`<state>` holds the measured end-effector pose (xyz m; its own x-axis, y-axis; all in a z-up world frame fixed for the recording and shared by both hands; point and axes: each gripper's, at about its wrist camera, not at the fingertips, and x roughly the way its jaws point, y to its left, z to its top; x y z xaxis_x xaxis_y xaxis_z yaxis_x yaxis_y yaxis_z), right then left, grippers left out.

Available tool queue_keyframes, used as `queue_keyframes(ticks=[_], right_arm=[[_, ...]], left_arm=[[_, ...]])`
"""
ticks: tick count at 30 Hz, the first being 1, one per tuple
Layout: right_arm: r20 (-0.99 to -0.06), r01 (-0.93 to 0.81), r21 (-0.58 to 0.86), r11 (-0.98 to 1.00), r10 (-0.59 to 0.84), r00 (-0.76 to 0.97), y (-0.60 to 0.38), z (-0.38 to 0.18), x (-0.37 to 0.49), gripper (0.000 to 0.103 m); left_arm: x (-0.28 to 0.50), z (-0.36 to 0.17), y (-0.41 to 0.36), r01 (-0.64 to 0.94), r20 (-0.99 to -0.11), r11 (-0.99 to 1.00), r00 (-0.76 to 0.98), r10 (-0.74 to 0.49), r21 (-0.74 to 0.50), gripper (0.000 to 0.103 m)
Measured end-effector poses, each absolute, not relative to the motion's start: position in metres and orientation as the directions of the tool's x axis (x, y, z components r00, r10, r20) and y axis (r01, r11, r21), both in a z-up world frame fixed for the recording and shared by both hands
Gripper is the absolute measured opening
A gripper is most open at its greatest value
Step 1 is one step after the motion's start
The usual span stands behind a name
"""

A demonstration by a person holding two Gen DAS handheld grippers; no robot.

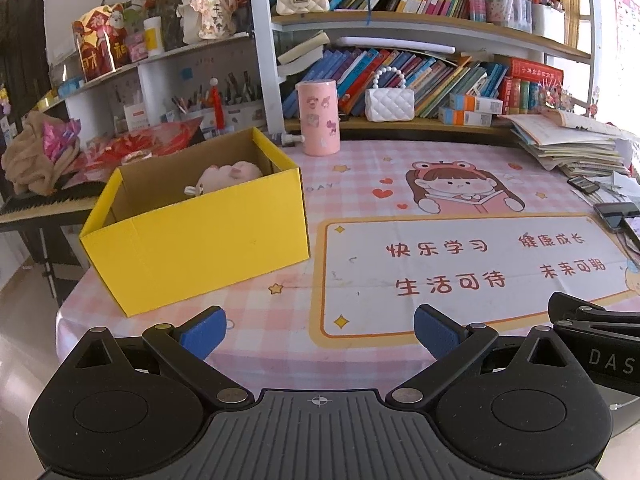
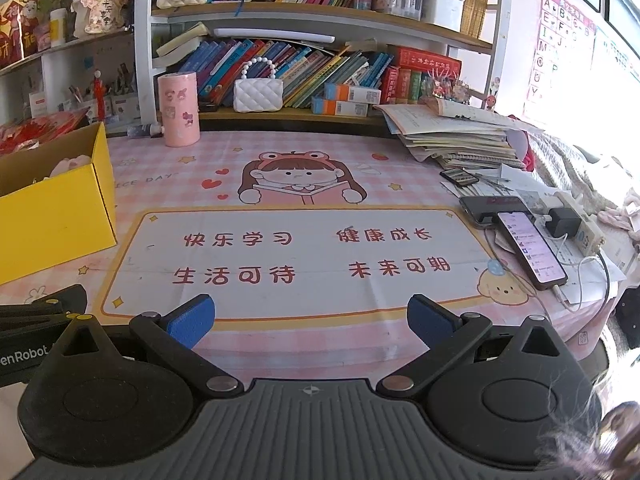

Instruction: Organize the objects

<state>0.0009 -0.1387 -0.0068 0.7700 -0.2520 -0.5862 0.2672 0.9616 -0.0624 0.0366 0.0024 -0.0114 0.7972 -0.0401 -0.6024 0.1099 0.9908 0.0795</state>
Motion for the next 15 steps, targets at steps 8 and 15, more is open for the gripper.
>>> queue_keyframes(ticks=[8, 15], right_arm=[[-0.587, 0.261, -0.065, 0.963, -0.248, 0.770, -0.1358, -0.0058, 0.0036, 0.103], [-0.593, 0.257, -0.071, 0.964, -0.248, 0.766, -0.1360, -0.0070, 0.0080, 0.103]], left_arm=[[0.0393, -0.0134, 0.0073, 0.097, -0.617, 0.993, 0.786, -0.039, 0.061, 0.103], [0.0423, -0.0156, 0.0081, 0.097, -0.628, 0.993, 0.777, -0.037, 0.062, 0.103]])
